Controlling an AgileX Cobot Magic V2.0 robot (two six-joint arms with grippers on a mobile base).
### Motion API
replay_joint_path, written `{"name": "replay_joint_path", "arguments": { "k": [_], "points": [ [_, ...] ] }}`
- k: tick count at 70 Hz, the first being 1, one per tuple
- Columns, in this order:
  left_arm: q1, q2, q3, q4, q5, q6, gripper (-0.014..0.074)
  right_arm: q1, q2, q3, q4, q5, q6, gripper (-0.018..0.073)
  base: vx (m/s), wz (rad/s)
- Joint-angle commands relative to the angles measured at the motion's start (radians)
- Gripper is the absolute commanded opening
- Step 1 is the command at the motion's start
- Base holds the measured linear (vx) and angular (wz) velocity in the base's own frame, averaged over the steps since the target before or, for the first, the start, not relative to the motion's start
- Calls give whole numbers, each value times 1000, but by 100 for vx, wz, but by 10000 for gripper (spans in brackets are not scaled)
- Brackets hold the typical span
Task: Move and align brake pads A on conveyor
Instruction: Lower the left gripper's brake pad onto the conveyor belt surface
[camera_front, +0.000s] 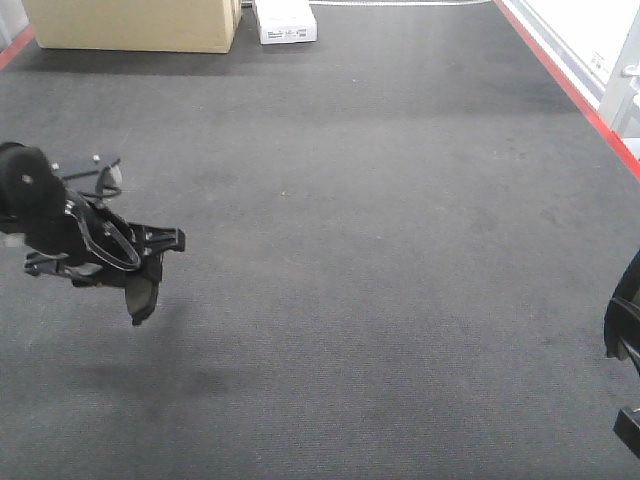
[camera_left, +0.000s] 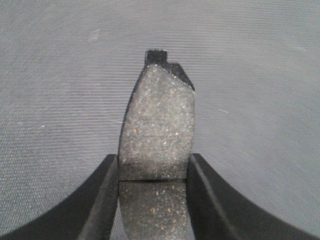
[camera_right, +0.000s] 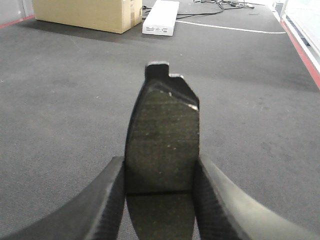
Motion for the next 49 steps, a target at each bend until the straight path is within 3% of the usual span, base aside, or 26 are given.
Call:
{"name": "replay_joint_path", "arguments": {
  "k": [1, 16, 49],
  "points": [
    [-7, -1, -35, -3, -18, -36, 190, -1, 0, -31, -8, -95, -1, -3, 0, 0],
    [-7, 73, -35, 16, -25, -36, 221, -1, 0, -31, -8, -95, -1, -3, 0, 0],
    [-7, 80, -37, 22, -34, -36, 379, -1, 0, -31, -8, -96, -1, -3, 0, 0]
  ]
}}
